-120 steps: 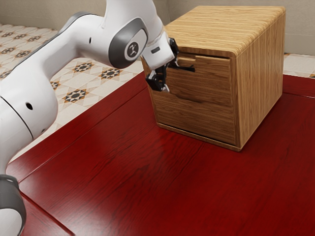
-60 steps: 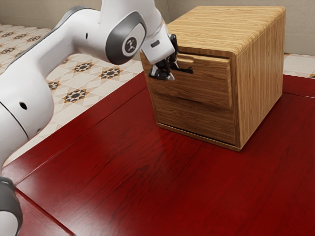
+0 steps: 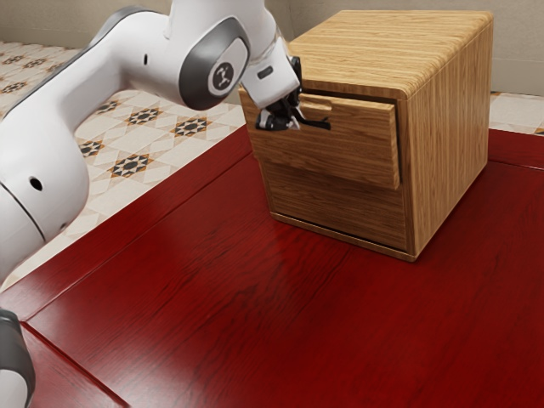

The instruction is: Pull the drawer handle with one arm to open the drawer

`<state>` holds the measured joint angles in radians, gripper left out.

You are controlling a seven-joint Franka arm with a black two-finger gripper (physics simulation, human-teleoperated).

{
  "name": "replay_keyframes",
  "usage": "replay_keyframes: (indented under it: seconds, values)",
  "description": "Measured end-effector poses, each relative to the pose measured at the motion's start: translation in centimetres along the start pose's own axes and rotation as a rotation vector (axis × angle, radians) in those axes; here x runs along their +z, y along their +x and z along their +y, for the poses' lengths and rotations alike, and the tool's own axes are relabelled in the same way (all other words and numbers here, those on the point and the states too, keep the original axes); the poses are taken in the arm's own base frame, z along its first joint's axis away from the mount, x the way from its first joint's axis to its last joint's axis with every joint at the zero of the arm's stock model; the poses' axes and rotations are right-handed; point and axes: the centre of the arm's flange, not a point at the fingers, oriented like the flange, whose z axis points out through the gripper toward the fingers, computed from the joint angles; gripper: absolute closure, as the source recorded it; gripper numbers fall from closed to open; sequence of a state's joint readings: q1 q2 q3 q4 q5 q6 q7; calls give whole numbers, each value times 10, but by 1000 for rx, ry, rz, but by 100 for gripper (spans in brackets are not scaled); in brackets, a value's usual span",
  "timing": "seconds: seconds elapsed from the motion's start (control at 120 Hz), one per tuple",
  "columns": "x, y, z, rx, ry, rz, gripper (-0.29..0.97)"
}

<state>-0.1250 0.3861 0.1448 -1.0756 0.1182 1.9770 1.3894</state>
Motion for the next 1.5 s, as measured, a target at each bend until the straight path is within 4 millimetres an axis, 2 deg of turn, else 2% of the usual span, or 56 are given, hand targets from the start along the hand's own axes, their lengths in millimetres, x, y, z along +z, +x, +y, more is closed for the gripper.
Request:
replay_keyframes:
  seconds: [0.325, 0.75, 0.95, 1.15, 1.5]
  values:
    - [-5, -6, 6, -9, -45, -12, 71]
    - [-24, -13, 23, -13, -92, -60, 71]
    - [-22, -12, 30, -9, -112, -56, 73]
    - [-33, -21, 43, -17, -130, -43, 69]
    - [-42, -29, 65, -19, -159, -23, 75]
